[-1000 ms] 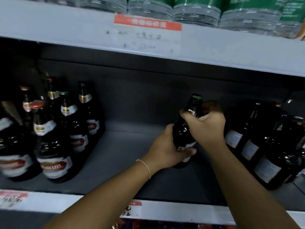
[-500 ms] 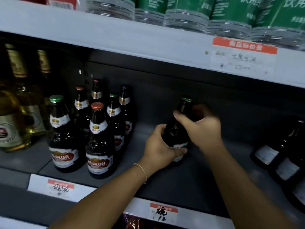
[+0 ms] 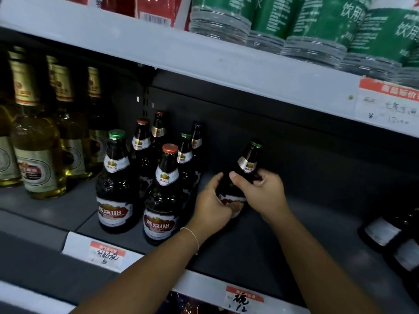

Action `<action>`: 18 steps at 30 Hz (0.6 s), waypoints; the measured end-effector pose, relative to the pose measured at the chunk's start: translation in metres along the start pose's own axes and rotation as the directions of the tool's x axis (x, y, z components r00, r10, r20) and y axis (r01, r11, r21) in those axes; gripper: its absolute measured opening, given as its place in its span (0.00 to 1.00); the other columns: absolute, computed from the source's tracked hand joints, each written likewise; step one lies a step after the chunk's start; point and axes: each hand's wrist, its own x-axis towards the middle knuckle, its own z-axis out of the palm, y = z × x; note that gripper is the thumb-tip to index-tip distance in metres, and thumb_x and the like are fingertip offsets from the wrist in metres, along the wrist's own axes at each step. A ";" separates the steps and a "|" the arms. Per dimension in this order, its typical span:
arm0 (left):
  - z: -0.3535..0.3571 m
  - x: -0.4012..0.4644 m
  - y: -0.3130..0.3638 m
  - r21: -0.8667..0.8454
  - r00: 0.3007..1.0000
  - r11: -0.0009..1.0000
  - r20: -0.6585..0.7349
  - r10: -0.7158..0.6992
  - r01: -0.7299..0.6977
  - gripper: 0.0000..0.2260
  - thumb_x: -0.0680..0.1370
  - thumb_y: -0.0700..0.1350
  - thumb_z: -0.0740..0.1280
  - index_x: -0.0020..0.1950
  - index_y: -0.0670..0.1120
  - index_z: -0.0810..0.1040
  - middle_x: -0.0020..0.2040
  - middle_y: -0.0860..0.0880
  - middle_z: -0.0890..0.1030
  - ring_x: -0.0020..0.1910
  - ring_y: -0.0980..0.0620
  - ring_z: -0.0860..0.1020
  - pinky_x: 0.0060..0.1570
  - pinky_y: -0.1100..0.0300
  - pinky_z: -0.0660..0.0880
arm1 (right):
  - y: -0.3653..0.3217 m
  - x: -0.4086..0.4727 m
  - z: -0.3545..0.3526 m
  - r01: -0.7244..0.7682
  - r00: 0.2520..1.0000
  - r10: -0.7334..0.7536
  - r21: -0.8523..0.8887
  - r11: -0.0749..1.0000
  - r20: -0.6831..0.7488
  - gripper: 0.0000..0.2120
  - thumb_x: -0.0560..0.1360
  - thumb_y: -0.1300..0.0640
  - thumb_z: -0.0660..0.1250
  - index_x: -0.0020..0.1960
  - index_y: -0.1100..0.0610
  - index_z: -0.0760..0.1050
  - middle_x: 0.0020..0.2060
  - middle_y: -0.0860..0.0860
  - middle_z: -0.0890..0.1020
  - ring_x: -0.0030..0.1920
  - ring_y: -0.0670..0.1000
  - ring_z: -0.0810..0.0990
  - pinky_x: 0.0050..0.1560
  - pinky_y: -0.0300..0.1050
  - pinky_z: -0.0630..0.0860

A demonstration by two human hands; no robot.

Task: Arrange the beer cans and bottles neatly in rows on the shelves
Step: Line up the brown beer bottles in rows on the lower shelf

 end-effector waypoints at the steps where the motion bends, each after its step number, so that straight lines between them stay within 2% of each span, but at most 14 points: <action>1: -0.001 -0.001 0.001 0.041 1.000 0.999 -0.027 0.005 -0.004 0.40 0.67 0.44 0.79 0.75 0.47 0.64 0.66 0.54 0.75 0.62 0.60 0.75 0.63 0.61 0.73 | 0.000 0.004 0.005 -0.008 1.000 0.008 -0.019 1.000 -0.026 0.08 0.69 0.52 0.79 0.42 0.54 0.82 0.35 0.50 0.86 0.39 0.49 0.86 0.47 0.53 0.84; 4: -0.002 -0.007 0.002 0.201 0.996 0.979 -0.083 0.031 -0.014 0.38 0.72 0.44 0.74 0.77 0.44 0.58 0.72 0.49 0.68 0.70 0.52 0.68 0.70 0.58 0.67 | 0.003 0.016 0.021 -0.026 0.996 0.021 -0.064 0.998 -0.082 0.12 0.67 0.48 0.80 0.39 0.52 0.80 0.32 0.48 0.84 0.39 0.48 0.85 0.48 0.53 0.83; 7: -0.004 -0.011 0.000 0.324 0.998 0.946 -0.055 0.012 0.006 0.33 0.76 0.40 0.67 0.77 0.39 0.55 0.75 0.43 0.62 0.74 0.48 0.62 0.73 0.62 0.58 | 0.007 0.024 0.033 -0.050 0.992 0.037 -0.107 0.993 -0.117 0.14 0.67 0.48 0.80 0.35 0.50 0.75 0.27 0.43 0.78 0.37 0.48 0.82 0.47 0.50 0.82; 9: -0.006 -0.014 -0.002 0.352 0.999 0.936 -0.042 -0.016 0.030 0.31 0.76 0.39 0.65 0.76 0.38 0.57 0.74 0.42 0.63 0.75 0.46 0.61 0.72 0.64 0.54 | 0.008 0.029 0.039 -0.051 0.991 0.031 -0.146 0.988 -0.132 0.15 0.68 0.47 0.79 0.34 0.50 0.74 0.27 0.42 0.76 0.36 0.48 0.79 0.45 0.48 0.79; 13: -0.005 -0.010 -0.017 0.354 0.997 0.933 -0.057 -0.051 0.068 0.29 0.72 0.40 0.64 0.73 0.39 0.63 0.70 0.42 0.69 0.71 0.46 0.67 0.71 0.54 0.64 | 0.008 0.036 0.045 -0.065 0.988 0.037 -0.190 0.980 -0.148 0.18 0.69 0.45 0.78 0.33 0.50 0.70 0.31 0.44 0.78 0.39 0.47 0.79 0.47 0.45 0.77; 16: -0.005 -0.011 -0.019 0.376 0.998 0.925 -0.025 -0.052 0.058 0.33 0.73 0.40 0.64 0.77 0.40 0.57 0.76 0.42 0.62 0.75 0.47 0.59 0.75 0.56 0.57 | 0.010 0.039 0.051 -0.028 0.989 -0.008 -0.237 0.971 -0.149 0.17 0.67 0.41 0.77 0.40 0.54 0.80 0.36 0.48 0.83 0.43 0.50 0.83 0.49 0.49 0.81; 18: -0.006 -0.011 -0.020 0.399 0.998 0.916 0.004 -0.057 0.051 0.34 0.75 0.40 0.64 0.78 0.40 0.52 0.78 0.42 0.56 0.77 0.47 0.54 0.75 0.63 0.49 | 0.011 0.041 0.055 0.009 0.988 -0.049 -0.261 0.965 -0.148 0.17 0.68 0.41 0.77 0.44 0.54 0.83 0.38 0.49 0.85 0.43 0.51 0.84 0.48 0.50 0.81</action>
